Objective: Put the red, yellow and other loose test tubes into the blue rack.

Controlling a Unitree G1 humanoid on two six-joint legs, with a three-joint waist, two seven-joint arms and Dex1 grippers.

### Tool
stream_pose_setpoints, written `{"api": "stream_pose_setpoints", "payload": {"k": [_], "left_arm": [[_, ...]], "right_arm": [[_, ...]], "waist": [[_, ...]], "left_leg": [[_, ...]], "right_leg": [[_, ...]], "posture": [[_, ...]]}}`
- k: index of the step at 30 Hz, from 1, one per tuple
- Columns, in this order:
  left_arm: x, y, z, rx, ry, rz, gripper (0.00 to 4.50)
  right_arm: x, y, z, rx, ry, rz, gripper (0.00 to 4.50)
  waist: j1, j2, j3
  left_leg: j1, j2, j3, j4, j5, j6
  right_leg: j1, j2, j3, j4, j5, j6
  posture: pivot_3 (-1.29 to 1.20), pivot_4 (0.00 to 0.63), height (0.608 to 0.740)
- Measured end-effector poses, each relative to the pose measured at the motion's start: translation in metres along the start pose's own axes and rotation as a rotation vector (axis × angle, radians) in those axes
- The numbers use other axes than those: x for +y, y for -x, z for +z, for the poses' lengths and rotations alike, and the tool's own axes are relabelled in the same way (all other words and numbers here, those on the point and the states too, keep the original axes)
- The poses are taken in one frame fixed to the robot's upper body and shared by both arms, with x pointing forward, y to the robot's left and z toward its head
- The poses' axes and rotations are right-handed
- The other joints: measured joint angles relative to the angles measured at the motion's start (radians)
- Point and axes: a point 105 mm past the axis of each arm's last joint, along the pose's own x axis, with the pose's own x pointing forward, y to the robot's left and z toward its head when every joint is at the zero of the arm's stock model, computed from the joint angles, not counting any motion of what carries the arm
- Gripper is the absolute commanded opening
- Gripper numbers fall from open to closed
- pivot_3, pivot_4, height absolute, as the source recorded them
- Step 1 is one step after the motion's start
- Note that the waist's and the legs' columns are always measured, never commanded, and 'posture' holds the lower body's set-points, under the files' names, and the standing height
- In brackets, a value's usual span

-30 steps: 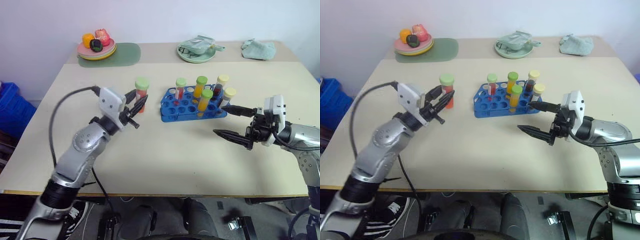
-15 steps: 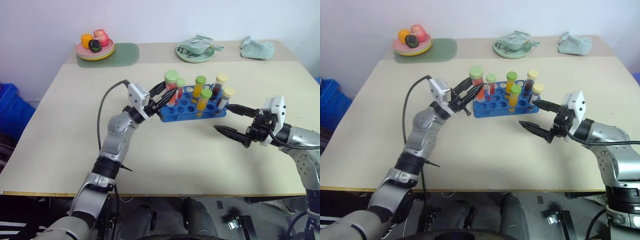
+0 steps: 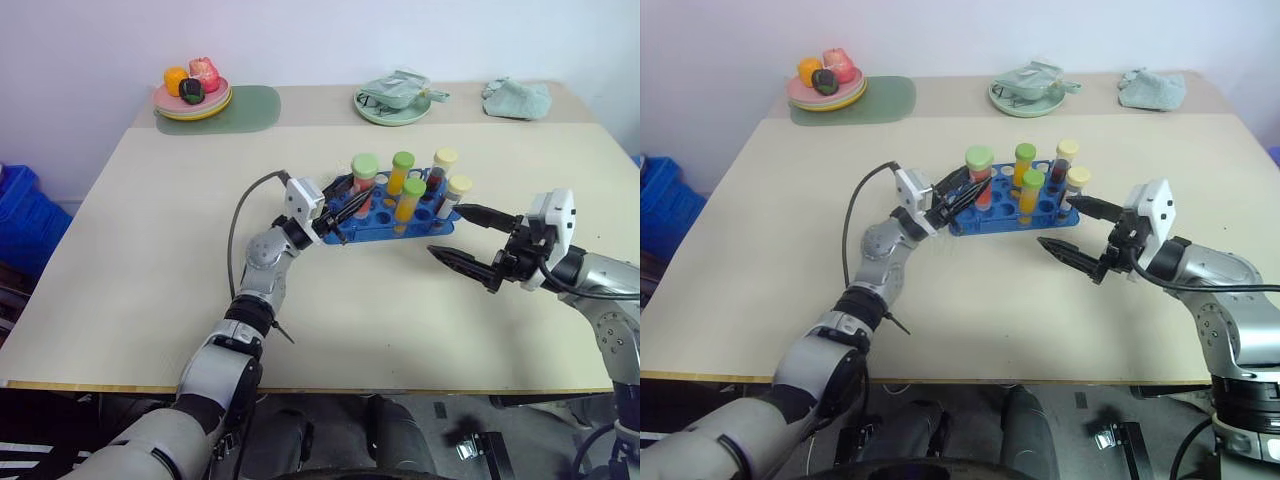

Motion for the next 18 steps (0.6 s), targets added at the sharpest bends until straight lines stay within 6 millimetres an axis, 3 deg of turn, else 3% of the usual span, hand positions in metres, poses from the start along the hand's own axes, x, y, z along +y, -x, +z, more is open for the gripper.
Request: {"api": "stream_pose_setpoints", "payload": {"k": [6, 12, 18], "left_arm": [[0.001, -0.009, -0.003, 0.015, 0.016, -0.002, 0.82], [0.003, -0.004, -0.017, 0.086, -0.023, 0.037, 0.82], [0.002, -0.005, -0.017, 0.093, -0.047, 0.040, 0.82]], "right_arm": [[0.001, 0.000, 0.000, 0.008, -0.008, -0.002, 4.50], [0.002, -0.001, 0.002, 0.007, 0.000, -0.004, 4.50], [0.002, 0.000, 0.003, 0.007, 0.004, -0.009, 4.50]], "waist": [[0.000, 0.000, 0.000], [0.000, 0.000, 0.000], [0.000, 0.000, 0.000]], "left_leg": [[0.000, 0.000, 0.000, 0.000, 0.000, 0.000], [0.000, 0.000, 0.000, 0.000, 0.000, 0.000], [0.000, 0.000, 0.000, 0.000, 0.000, 0.000]], "right_leg": [[0.000, 0.000, 0.000, 0.000, 0.000, 0.000], [0.000, 0.000, 0.000, 0.000, 0.000, 0.000], [0.000, 0.000, 0.000, 0.000, 0.000, 0.000]], "posture": [[0.00, 0.150, 0.740], [0.00, 0.150, 0.740], [0.00, 0.150, 0.740]]}}
